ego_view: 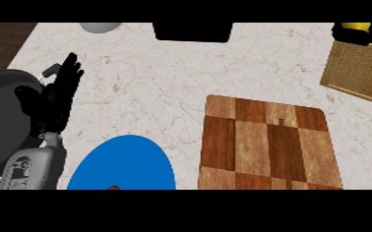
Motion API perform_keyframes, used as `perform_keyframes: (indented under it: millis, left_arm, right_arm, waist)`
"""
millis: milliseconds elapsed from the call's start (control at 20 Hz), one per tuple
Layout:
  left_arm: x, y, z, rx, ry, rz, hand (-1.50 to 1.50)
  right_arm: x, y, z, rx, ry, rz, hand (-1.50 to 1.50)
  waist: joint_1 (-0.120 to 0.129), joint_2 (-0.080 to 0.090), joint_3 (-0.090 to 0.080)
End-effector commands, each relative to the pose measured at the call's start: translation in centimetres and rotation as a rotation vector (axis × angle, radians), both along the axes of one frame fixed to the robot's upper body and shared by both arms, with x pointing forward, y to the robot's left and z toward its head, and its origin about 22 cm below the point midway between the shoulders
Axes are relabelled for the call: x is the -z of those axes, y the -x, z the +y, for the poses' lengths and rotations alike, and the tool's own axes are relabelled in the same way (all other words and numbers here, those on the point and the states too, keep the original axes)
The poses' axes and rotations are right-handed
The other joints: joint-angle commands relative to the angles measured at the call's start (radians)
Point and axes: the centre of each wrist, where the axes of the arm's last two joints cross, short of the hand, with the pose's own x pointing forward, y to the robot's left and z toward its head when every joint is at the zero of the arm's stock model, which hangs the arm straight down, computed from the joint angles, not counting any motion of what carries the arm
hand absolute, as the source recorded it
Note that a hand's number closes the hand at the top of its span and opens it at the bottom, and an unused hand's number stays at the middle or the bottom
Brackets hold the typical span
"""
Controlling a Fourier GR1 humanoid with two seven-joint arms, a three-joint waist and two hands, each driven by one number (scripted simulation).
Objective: Pick the lemon from the cutting board and place it in the basket
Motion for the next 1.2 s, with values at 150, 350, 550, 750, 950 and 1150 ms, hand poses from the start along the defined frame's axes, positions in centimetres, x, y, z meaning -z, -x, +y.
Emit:
perform_keyframes:
  millis: [150, 350, 550, 750, 950, 1150]
  left_arm:
    - [1.4, -0.5, 1.8, -0.011, -0.005, 0.012, 0.0]
    - [0.0, 0.6, 0.5, 0.014, 0.005, -0.015, 0.0]
    - [-0.3, 0.6, -0.2, 0.027, -0.003, 0.005, 0.0]
    - [-1.1, 0.3, -0.7, 0.029, 0.001, 0.017, 0.0]
    - [-0.4, -0.7, -1.4, -0.002, -0.007, -0.001, 0.0]
    - [-1.3, -1.0, 0.3, 0.01, -0.002, -0.023, 0.0]
  right_arm:
    - [1.7, 0.8, -0.7, 0.02, 0.034, 0.067, 1.5]
    - [2.2, 1.3, -1.6, 0.043, 0.05, 0.077, 1.5]
    - [3.0, 0.9, -0.3, 0.032, 0.008, 0.144, 1.5]
    - [1.9, 2.0, -3.1, 0.051, -0.012, 0.154, 1.5]
    - [3.7, 1.7, -1.5, 0.049, -0.025, 0.158, 1.5]
    - [3.4, 2.4, -2.9, 0.076, -0.108, 0.196, 1.5]
  waist:
    - [-0.01, 0.006, 0.005]
    - [0.007, 0.006, 0.006]
    - [0.006, 0.006, 0.006]
    - [0.01, 0.009, 0.007]
    - [0.006, 0.014, 0.007]
    - [0.004, 0.014, 0.007]
